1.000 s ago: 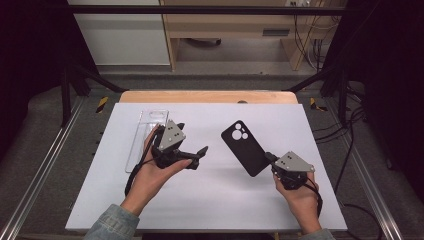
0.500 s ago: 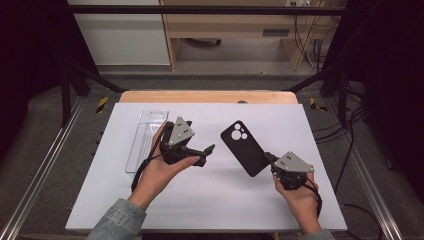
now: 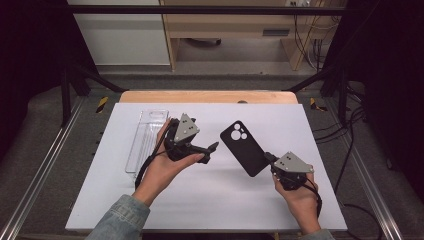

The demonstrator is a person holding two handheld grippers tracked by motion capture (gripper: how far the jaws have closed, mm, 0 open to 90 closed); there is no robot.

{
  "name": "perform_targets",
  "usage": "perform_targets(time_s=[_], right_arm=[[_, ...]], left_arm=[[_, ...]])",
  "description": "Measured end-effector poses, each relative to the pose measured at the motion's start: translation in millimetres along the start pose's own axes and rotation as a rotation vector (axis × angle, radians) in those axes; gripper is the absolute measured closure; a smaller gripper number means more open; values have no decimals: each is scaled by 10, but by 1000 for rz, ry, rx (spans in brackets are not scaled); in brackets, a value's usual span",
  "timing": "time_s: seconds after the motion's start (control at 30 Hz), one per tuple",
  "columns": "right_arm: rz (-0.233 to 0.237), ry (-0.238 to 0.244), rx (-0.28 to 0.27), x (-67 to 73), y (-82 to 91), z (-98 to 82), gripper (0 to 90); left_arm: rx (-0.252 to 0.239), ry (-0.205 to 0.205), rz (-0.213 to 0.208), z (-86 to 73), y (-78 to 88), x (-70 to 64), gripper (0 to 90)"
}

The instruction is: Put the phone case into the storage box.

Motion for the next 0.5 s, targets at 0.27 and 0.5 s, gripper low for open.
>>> perform_targets(time_s=[0.27,0.5], right_arm=[[-1,-1,-5,4,8,13,892],[-4,4,-5,2,12,16,892]], left_arm=[[-1,-2,0,30,-49,-24,34],[3,2,-3,32,-70,-34,36]])
Point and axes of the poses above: each handheld gripper's, and its own axes: y roughly backward along the jaws, z roughly out of its top, x roughly to its left, the point moved 10 cm from there along -y, roughly forward along the jaws, and after that the axes turned 5 degrees about -x, right-handed, at the moved point
